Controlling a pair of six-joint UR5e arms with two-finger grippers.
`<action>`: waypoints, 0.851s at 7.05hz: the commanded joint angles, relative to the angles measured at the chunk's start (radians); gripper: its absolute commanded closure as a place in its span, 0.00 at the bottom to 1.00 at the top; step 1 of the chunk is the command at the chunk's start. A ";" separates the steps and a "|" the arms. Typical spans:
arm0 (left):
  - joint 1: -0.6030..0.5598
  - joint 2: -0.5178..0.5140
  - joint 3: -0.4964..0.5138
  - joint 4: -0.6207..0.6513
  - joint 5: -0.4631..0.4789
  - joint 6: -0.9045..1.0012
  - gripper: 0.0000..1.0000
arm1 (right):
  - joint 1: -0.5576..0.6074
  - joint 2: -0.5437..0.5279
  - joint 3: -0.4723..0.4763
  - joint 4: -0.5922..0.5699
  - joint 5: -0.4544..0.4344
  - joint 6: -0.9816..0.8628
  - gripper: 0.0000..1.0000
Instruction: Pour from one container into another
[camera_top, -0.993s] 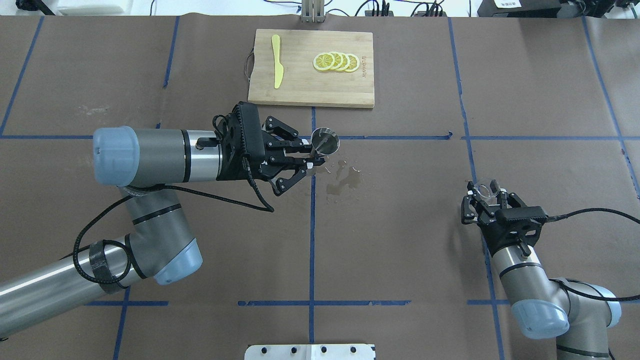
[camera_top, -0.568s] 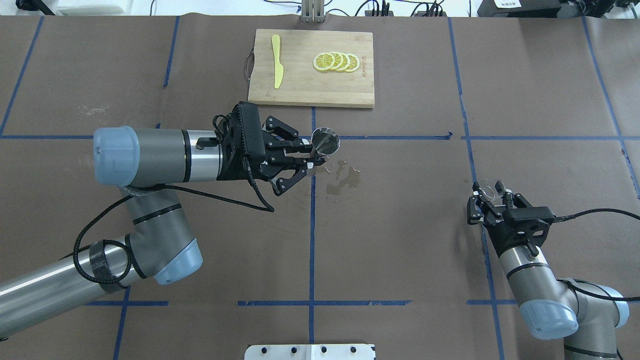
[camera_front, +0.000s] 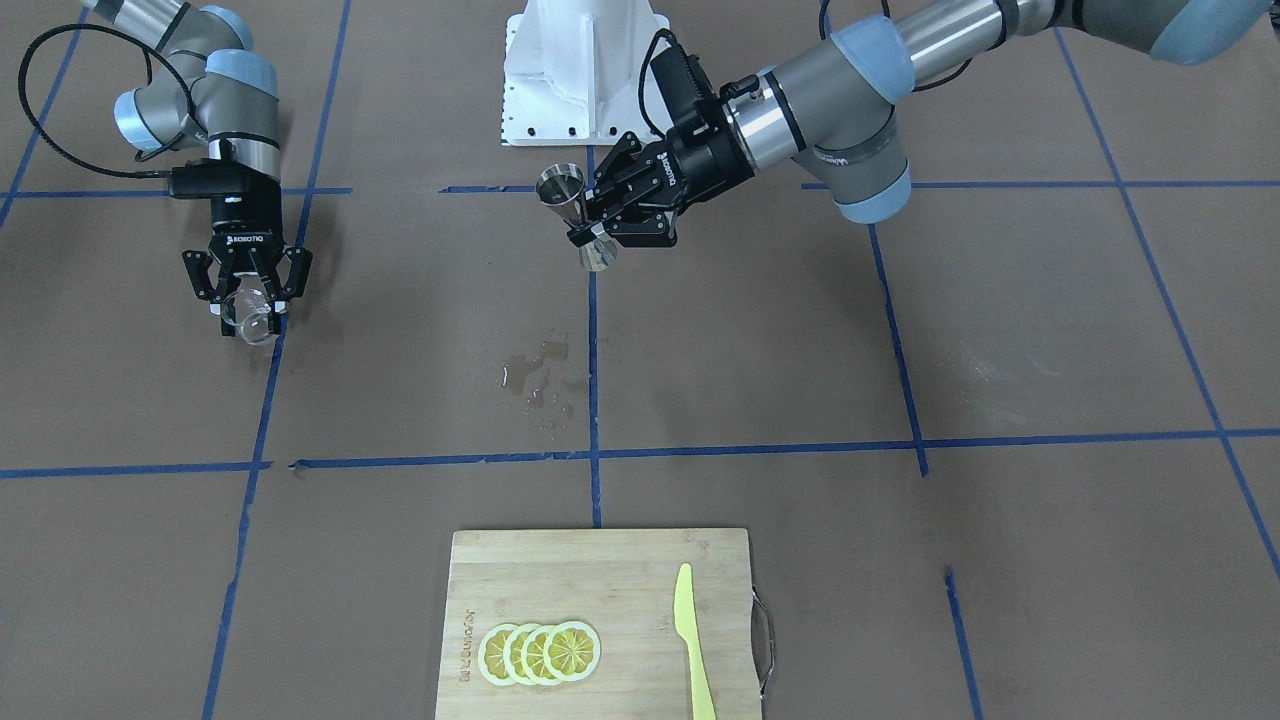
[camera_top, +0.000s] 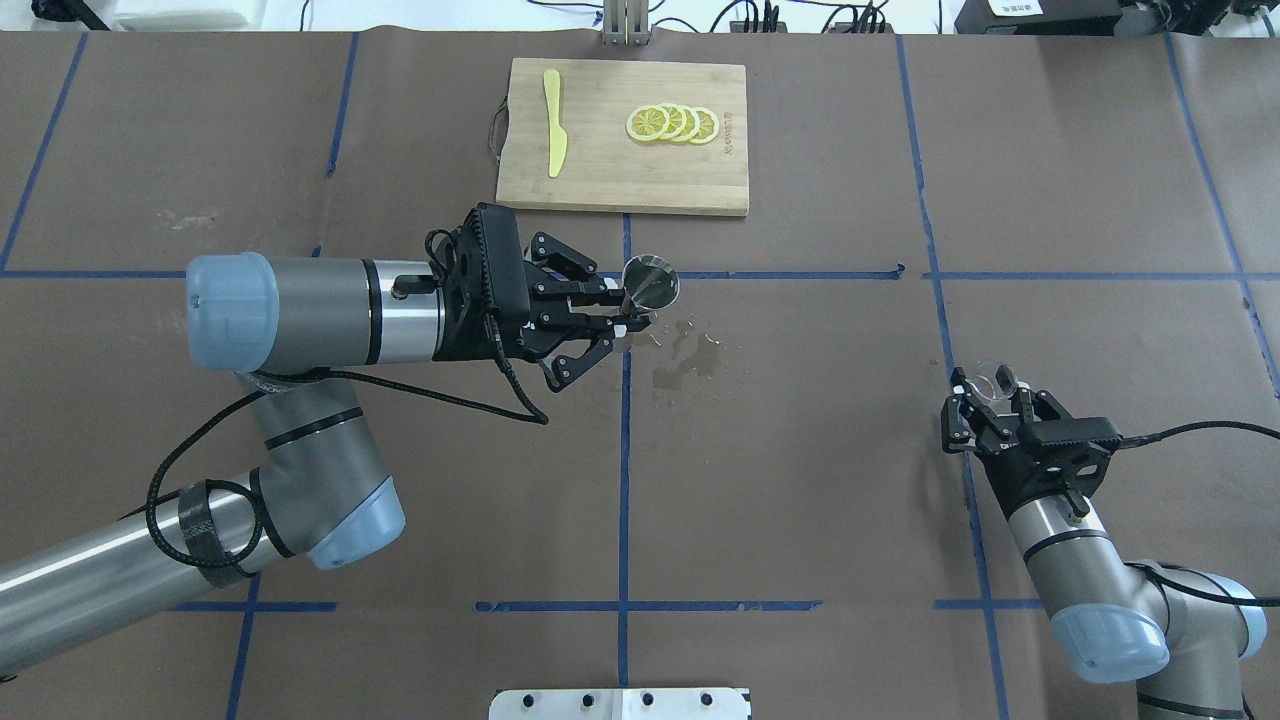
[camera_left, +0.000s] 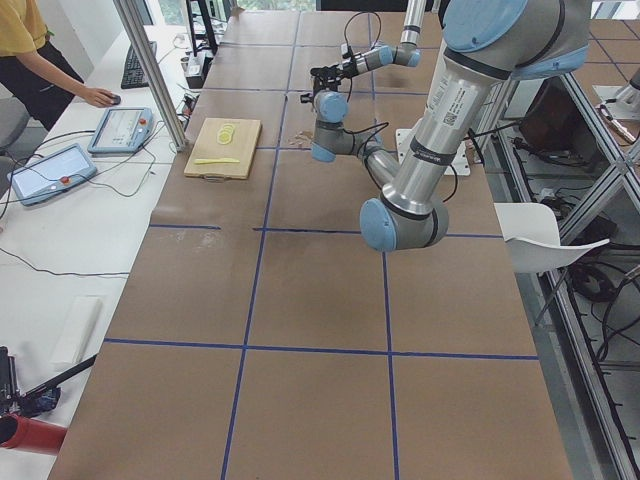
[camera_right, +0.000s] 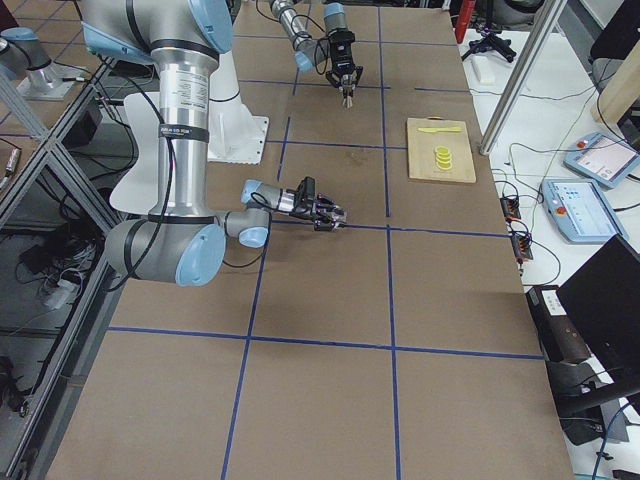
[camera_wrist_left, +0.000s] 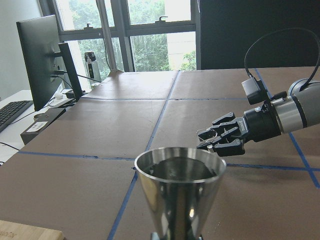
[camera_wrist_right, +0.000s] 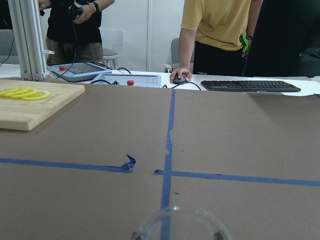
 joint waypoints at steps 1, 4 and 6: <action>0.000 0.002 0.000 0.000 0.000 0.000 1.00 | -0.002 0.004 -0.024 0.002 0.002 -0.001 0.66; 0.000 0.008 0.000 0.000 0.000 0.002 1.00 | -0.003 0.004 -0.027 0.002 0.002 -0.001 0.52; 0.000 0.008 -0.002 0.000 -0.002 0.002 1.00 | -0.003 0.004 -0.027 0.003 0.001 0.000 0.30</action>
